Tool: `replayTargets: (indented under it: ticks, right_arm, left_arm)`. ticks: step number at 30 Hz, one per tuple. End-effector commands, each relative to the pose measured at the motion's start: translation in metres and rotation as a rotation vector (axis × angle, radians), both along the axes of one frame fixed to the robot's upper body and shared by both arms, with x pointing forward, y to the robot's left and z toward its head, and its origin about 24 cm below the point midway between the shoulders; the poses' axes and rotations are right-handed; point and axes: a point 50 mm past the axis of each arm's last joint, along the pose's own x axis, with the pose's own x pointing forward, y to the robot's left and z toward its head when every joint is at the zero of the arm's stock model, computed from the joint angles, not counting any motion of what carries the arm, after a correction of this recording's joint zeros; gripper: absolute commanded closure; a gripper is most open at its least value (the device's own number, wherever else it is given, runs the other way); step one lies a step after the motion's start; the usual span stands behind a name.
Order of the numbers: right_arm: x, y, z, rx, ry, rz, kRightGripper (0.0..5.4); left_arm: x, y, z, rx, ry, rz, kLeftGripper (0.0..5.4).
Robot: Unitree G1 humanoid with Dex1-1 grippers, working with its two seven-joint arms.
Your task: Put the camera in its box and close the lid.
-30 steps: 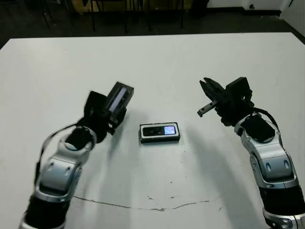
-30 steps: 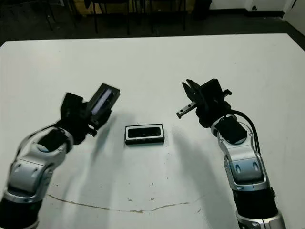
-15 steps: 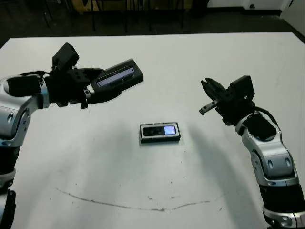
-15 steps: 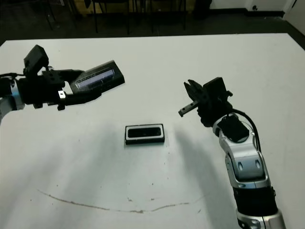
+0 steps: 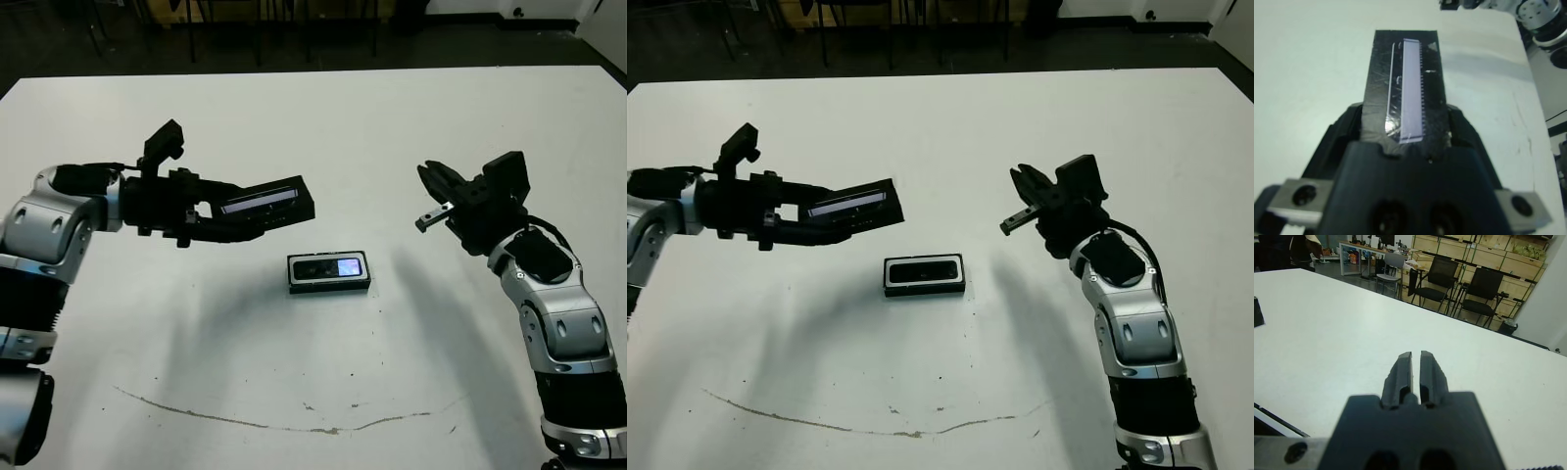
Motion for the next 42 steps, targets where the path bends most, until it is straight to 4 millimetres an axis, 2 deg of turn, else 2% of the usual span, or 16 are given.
replayTargets:
  ticks: [1, 19, 42]
  right_arm:
    - [0.0, -0.004, -0.002, -0.025, 0.015, -0.015, 5.4]
    - [-0.002, -0.003, -0.004, -0.014, 0.027, -0.025, 5.4]
    - [-0.002, -0.004, -0.008, -0.011, 0.032, -0.007, 5.4]
  left_arm:
    - [-0.003, -0.002, -0.018, -0.035, 0.047, -0.005, 2.61]
    - [0.005, -0.017, -0.052, 0.03, 0.106, -0.038, 2.61]
    - [0.01, -0.031, -0.063, 0.11, 0.213, -0.115, 2.61]
